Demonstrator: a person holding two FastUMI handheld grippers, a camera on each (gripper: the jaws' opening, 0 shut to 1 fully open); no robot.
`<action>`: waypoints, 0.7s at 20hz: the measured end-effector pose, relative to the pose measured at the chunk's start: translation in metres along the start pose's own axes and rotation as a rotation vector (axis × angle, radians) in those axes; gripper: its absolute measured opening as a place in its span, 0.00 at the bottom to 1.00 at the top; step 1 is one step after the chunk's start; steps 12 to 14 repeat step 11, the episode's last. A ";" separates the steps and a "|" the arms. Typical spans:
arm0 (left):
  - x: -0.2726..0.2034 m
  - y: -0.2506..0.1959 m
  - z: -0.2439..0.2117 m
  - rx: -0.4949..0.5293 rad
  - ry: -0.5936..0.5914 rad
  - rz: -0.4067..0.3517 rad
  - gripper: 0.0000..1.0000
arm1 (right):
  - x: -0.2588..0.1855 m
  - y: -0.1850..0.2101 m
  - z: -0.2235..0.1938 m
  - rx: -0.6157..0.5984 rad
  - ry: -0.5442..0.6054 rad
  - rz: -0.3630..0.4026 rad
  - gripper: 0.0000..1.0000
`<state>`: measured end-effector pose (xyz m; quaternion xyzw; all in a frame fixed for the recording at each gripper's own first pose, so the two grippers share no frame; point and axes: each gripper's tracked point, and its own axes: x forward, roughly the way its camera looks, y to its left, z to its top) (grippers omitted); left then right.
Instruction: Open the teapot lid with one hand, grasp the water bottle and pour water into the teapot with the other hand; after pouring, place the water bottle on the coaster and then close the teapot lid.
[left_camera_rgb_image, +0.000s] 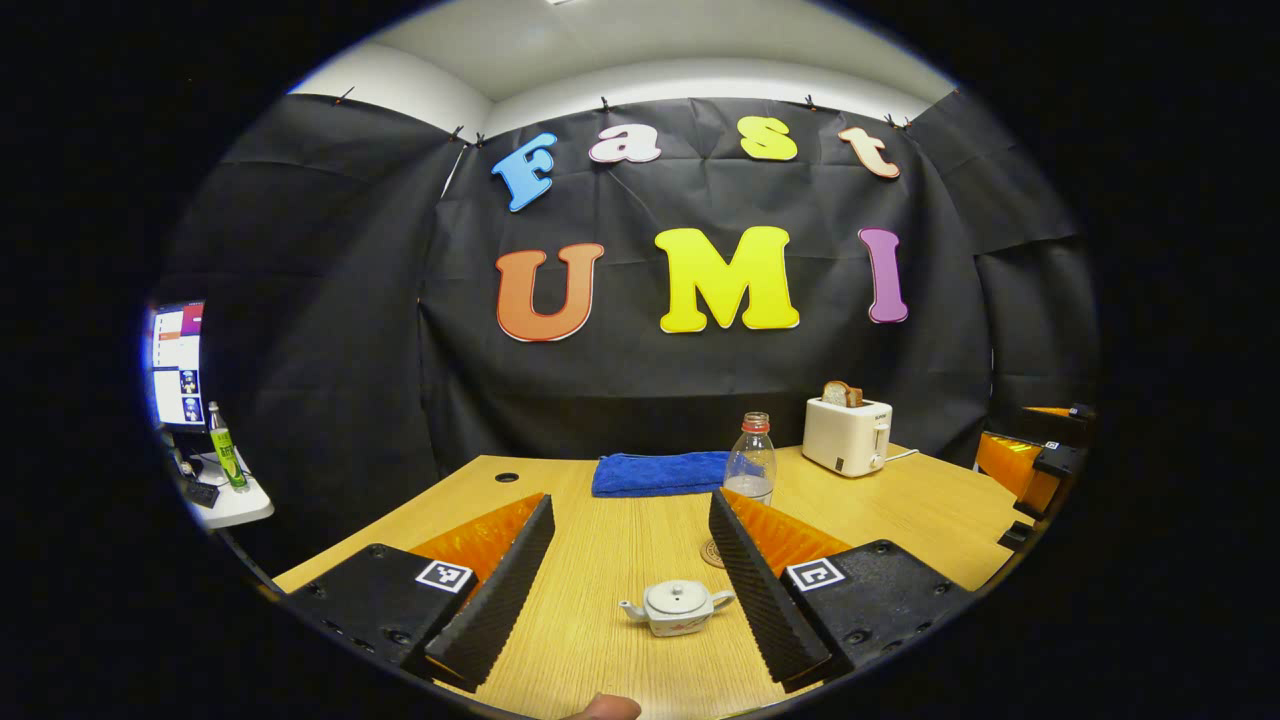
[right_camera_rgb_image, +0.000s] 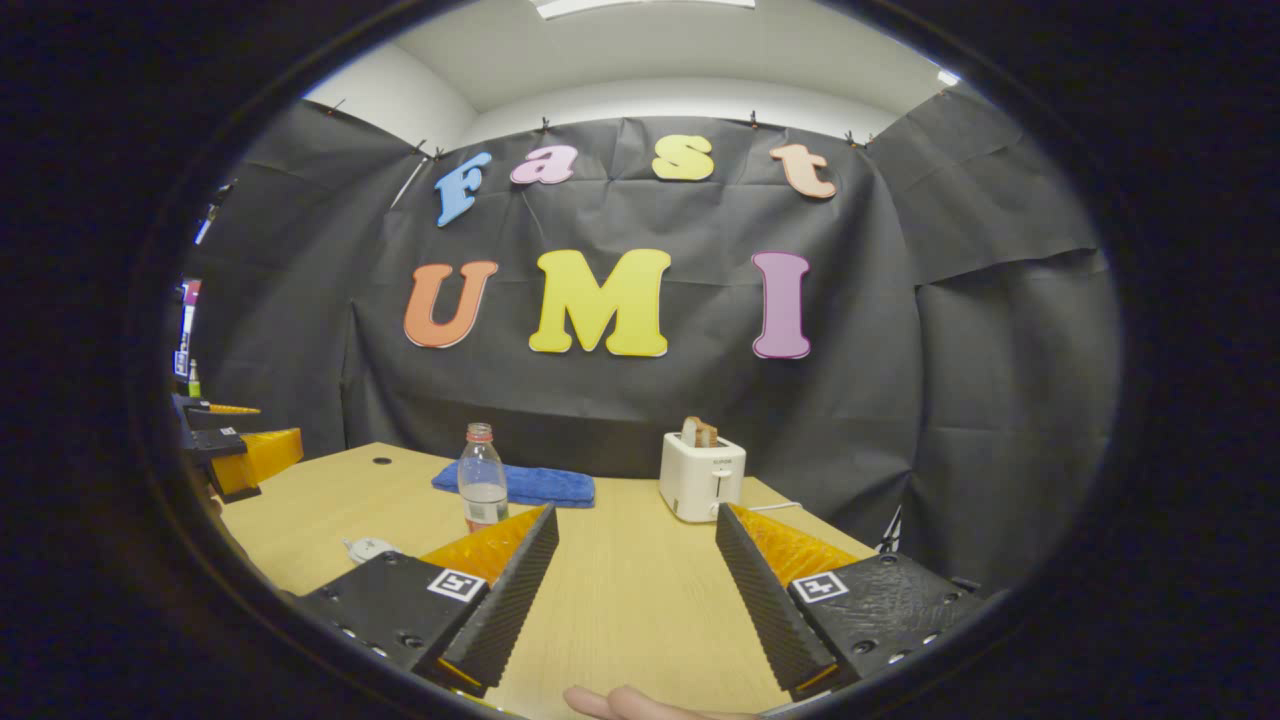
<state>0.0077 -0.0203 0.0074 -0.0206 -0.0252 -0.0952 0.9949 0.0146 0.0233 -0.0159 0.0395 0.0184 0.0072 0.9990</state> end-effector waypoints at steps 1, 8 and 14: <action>0.000 0.002 0.002 0.000 -0.006 0.004 0.98 | 0.001 -0.001 -0.001 -0.002 0.004 -0.002 0.95; -0.002 -0.006 0.000 0.004 0.000 -0.014 0.98 | 0.004 -0.002 -0.004 -0.009 0.014 0.000 0.97; -0.002 -0.008 -0.003 0.011 0.009 -0.018 0.98 | 0.005 0.000 -0.007 -0.016 0.021 0.007 0.95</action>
